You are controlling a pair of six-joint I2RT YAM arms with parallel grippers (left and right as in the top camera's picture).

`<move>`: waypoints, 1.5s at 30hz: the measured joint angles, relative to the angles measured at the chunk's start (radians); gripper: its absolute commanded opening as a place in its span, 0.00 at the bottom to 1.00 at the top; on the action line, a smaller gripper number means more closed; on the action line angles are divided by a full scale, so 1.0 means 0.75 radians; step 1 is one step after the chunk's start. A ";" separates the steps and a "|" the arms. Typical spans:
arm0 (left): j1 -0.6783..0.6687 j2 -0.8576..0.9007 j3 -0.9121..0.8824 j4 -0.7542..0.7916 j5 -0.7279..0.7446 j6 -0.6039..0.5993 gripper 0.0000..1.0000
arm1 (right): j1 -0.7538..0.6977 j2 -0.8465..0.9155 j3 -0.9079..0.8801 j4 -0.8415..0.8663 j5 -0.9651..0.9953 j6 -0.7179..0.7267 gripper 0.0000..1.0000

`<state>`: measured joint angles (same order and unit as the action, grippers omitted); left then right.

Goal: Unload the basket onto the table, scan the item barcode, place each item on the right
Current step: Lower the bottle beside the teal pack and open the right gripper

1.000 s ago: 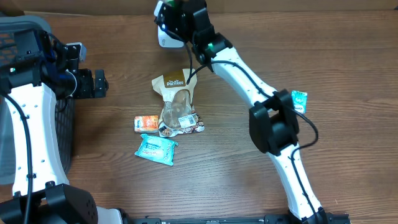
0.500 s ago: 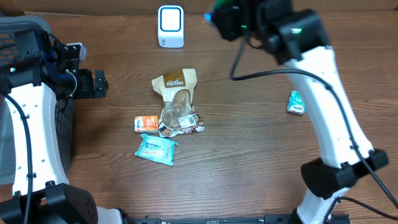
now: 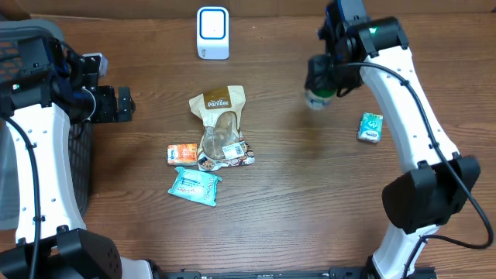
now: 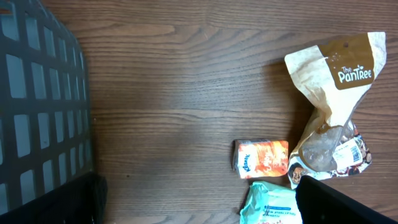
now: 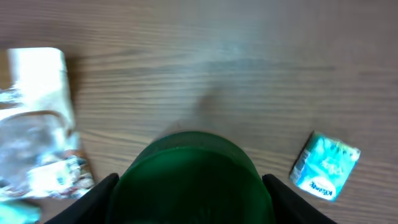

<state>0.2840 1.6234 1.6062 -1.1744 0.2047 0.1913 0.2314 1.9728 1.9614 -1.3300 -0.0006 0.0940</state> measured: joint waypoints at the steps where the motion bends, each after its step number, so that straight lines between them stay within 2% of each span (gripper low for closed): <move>1: 0.000 0.000 0.000 0.001 0.000 0.000 1.00 | -0.019 0.001 -0.057 0.033 0.000 0.003 0.22; 8: 0.000 0.001 0.000 0.000 0.001 0.000 0.99 | -0.134 0.002 -0.326 0.173 0.001 0.010 0.23; 18: 0.000 0.001 0.000 0.000 0.001 0.000 1.00 | -0.248 0.002 -0.442 0.309 0.003 0.011 0.23; 34: 0.000 0.001 0.000 0.000 0.001 0.000 0.99 | -0.245 0.067 -0.462 0.322 0.041 0.010 0.24; 45: 0.000 0.001 0.000 0.000 0.001 0.000 1.00 | -0.245 0.067 -0.462 0.294 0.161 0.010 0.32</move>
<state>0.2840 1.6238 1.6062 -1.1744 0.2050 0.1913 0.0475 2.0228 1.6150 -1.1095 0.1200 0.1017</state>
